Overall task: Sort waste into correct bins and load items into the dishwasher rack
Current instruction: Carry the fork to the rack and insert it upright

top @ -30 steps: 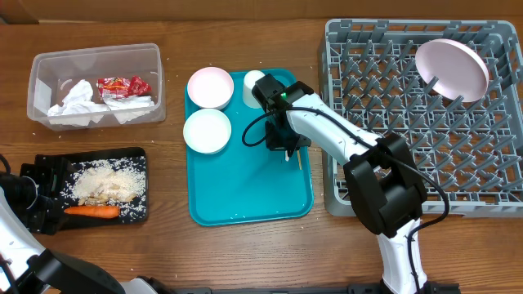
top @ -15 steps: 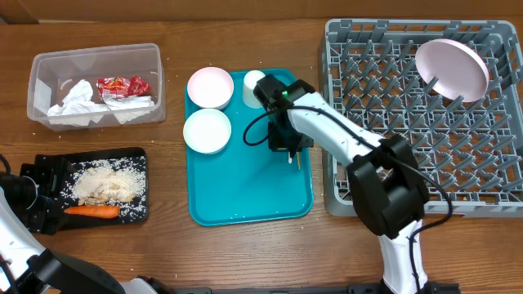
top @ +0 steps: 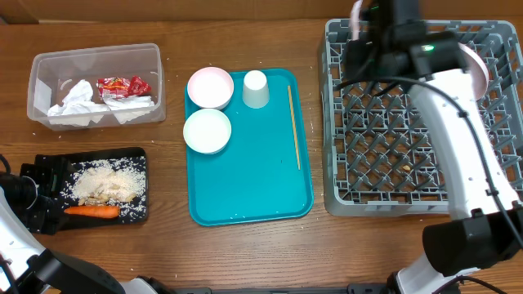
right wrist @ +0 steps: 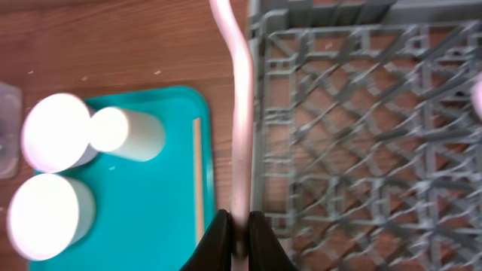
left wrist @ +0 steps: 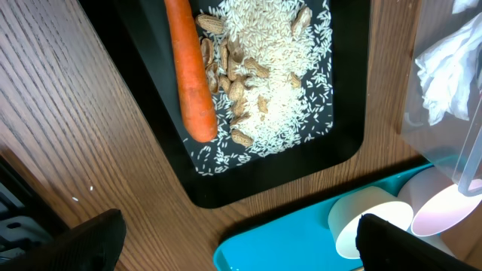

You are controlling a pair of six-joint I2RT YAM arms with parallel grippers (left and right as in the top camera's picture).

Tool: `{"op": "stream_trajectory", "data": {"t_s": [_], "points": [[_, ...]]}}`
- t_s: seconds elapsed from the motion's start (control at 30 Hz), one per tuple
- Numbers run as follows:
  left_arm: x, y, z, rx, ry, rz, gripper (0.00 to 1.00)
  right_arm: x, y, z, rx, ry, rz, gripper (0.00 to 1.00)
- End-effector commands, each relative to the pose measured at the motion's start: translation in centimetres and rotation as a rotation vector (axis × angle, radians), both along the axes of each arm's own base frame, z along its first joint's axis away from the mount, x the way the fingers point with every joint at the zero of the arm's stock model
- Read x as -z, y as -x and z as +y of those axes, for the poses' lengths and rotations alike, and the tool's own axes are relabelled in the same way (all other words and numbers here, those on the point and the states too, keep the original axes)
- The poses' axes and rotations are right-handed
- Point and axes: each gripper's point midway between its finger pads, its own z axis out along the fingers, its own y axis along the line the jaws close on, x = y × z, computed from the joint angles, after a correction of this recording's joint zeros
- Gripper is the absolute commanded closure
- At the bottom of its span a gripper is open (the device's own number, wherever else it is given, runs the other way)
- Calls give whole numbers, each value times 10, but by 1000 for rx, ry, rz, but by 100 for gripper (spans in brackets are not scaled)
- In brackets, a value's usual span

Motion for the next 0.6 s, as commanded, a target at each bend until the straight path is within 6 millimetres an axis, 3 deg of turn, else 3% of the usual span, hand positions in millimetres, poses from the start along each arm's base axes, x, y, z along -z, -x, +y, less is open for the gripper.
{"op": "stream_trajectory", "data": {"t_s": [0.0,0.1,0.47,0.5,0.57], "points": [[2,0,0,-16,10,3,1,22,-9,-8,-101,24,24,96],[2,0,0,-16,10,3,0,41,-17,-16,-90,30,48,96],[2,0,0,-16,10,3,0,117,-40,-13,-89,40,167,95],[2,0,0,-16,10,3,0,122,-42,-13,-89,40,173,92],[2,0,0,-16,10,3,0,130,-43,-13,-89,41,186,71]]}}
